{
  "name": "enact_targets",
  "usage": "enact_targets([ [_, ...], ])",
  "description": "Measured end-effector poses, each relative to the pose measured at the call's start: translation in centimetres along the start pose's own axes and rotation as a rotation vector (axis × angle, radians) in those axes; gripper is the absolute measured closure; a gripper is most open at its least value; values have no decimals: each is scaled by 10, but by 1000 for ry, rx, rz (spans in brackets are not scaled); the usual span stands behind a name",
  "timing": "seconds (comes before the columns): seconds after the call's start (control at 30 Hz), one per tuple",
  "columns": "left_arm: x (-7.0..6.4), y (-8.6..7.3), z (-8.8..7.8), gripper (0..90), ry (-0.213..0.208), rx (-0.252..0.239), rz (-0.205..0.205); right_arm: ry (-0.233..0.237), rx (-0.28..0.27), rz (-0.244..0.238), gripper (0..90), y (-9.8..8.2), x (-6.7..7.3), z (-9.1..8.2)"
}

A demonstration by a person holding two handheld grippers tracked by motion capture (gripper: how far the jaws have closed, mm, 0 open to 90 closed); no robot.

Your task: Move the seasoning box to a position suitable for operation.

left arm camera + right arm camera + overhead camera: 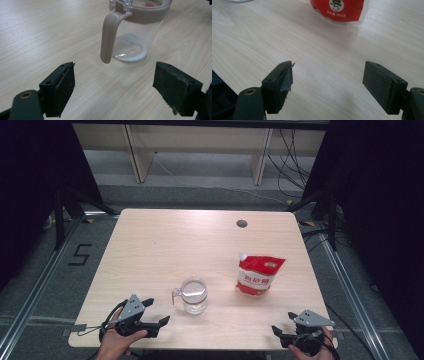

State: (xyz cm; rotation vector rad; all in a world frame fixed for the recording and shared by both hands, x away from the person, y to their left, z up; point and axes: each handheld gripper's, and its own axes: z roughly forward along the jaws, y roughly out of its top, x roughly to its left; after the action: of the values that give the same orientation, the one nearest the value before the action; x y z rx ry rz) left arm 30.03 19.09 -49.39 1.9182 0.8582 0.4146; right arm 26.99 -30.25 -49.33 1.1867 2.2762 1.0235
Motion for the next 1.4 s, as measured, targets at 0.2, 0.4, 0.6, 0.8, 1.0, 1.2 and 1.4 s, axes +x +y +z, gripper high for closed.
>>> enact_targets([
  [0.2,2,7,5,186,29,1,31,-6,8,17,248,0,2,0],
  [0.4,5,12,12,289,25,-20,27,2,2,11,247,0,0,1],
  [0.6,7,15,24,444,-4,-24,32,1,3,18,247,0,0,1],
  [0.8,8,15,35,551,11,-21,86,-15,-8,-3,247,-1,-1,2],
  [1.0,8,16,41,652,7,-6,118,-15,-3,1,247,-1,-1,2],
  [1.2,7,18,44,735,-2,-5,60,-13,0,0,248,0,0,2],
  [1.4,8,19,44,744,7,-3,86,-4,5,5,247,0,0,2],
])
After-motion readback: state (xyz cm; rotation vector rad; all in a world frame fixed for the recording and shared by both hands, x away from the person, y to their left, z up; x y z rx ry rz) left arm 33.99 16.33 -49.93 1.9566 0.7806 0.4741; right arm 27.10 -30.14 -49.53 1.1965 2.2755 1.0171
